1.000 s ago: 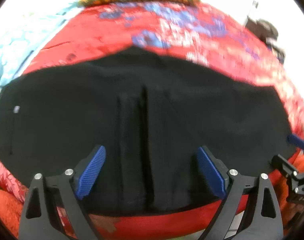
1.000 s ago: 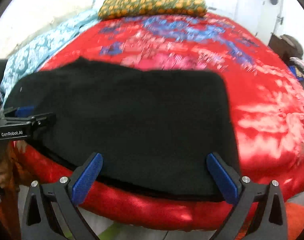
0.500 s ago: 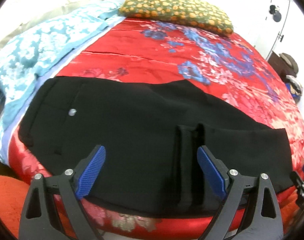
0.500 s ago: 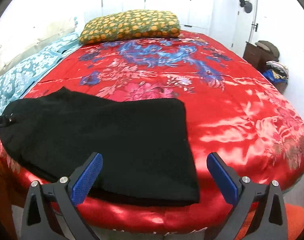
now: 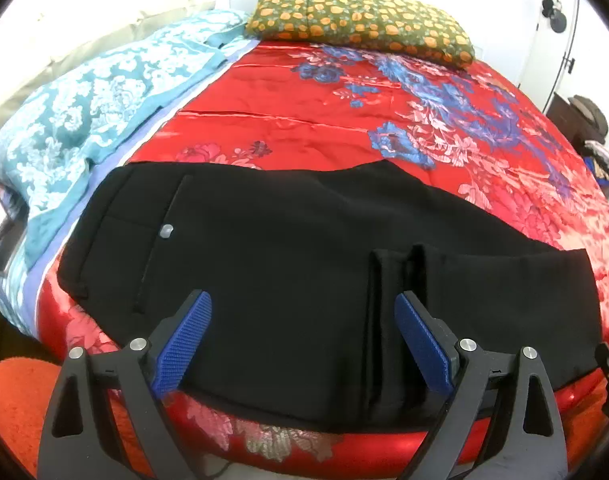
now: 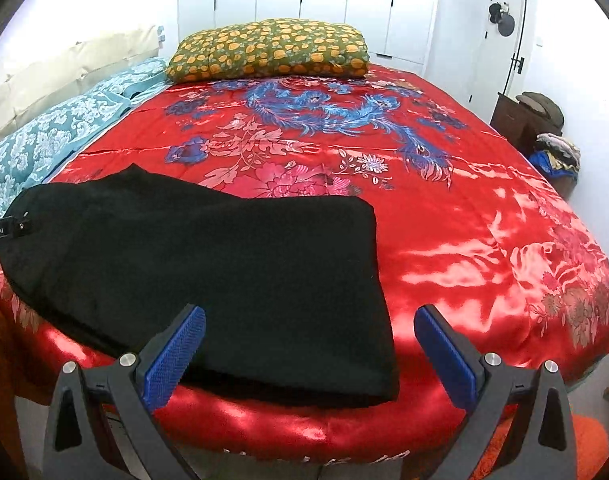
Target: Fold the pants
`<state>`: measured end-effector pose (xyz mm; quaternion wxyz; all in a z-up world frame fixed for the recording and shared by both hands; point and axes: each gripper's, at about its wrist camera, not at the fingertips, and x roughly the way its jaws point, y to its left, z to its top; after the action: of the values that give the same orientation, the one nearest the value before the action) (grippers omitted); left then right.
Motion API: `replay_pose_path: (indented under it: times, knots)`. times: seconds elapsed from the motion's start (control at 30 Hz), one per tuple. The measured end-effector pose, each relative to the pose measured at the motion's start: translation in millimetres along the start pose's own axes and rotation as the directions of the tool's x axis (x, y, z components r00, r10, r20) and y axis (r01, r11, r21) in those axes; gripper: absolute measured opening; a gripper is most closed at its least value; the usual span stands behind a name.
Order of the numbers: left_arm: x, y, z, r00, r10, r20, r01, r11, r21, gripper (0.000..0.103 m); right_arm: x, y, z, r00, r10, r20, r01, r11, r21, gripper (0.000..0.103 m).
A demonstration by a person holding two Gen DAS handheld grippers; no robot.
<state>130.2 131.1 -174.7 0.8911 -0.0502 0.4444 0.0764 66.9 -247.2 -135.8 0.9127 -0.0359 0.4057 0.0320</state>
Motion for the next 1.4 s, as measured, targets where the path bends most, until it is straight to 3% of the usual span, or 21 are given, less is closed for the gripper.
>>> replay_pose_path:
  times: [0.17,0.27,0.33,0.43,0.53,0.67,0.8,0.93,1.0,1.1,1.2,1.3,1.4]
  knots:
    - [3.2,3.7,0.9,1.000,-0.011,-0.029,0.011,1.000,-0.002,0.094,0.1,0.6,-1.1,1.000,0.007,-0.004,-0.007,1.000,-0.004,0.103]
    - [8.4,22.8,4.8,0.993,-0.082,-0.087,0.075,0.995,-0.071,0.094,0.8,1.7,-1.5,1.000,0.015,-0.009,-0.015,1.000,-0.009,0.103]
    - [11.6,49.0,12.2,0.985,-0.128,-0.118,0.109,0.983,-0.149,0.094,2.9,3.1,-1.2,1.000,0.023,-0.015,-0.023,1.000,-0.011,0.103]
    - [10.7,105.9,35.4,0.986,-0.130,-0.101,0.101,0.962,-0.254,0.094,5.9,4.3,0.1,0.999,0.039,-0.019,-0.039,0.999,-0.009,0.103]
    - [16.3,159.2,61.2,0.991,-0.078,-0.111,0.046,0.962,-0.270,0.094,10.5,6.4,1.1,0.998,0.062,-0.028,-0.062,0.998,-0.002,0.103]
    - [44.3,208.2,77.4,0.976,-0.078,-0.203,0.021,0.963,-0.269,0.094,17.9,14.4,1.6,0.995,0.082,-0.047,-0.083,0.996,-0.015,0.103]
    - [73.6,208.9,80.2,0.946,-0.218,-0.238,0.151,0.951,-0.270,0.094,20.7,25.2,0.2,0.994,0.094,-0.058,-0.097,0.994,-0.045,0.103]
    - [107.1,202.7,73.5,0.937,-0.176,-0.302,0.113,0.970,-0.214,0.098,20.9,33.6,-2.0,0.993,0.099,-0.066,-0.105,0.991,-0.086,0.103]
    - [114.8,207.8,68.8,0.930,-0.212,-0.301,0.137,0.958,-0.252,0.100,20.7,34.8,-3.1,0.993,0.101,-0.068,-0.107,0.990,-0.093,0.103]
    - [119.8,212.1,61.2,0.896,-0.327,-0.299,0.232,0.921,-0.312,0.098,22.3,33.1,-5.2,0.992,0.100,-0.077,-0.107,0.990,-0.089,0.103]
    - [123.4,212.1,60.7,0.843,-0.431,-0.322,0.331,0.887,-0.321,0.085,26.1,29.4,-6.8,0.991,0.096,-0.091,-0.103,0.992,-0.073,0.103]
    - [129.7,226.2,65.1,0.808,-0.480,-0.343,0.367,0.864,-0.346,0.082,28.2,26.5,-6.9,0.991,0.094,-0.095,-0.100,0.993,-0.060,0.103]
    - [135.7,242.0,62.9,0.769,-0.548,-0.329,0.391,0.811,-0.436,0.082,30.1,25.4,-7.2,0.991,0.093,-0.101,-0.099,0.994,-0.054,0.103]
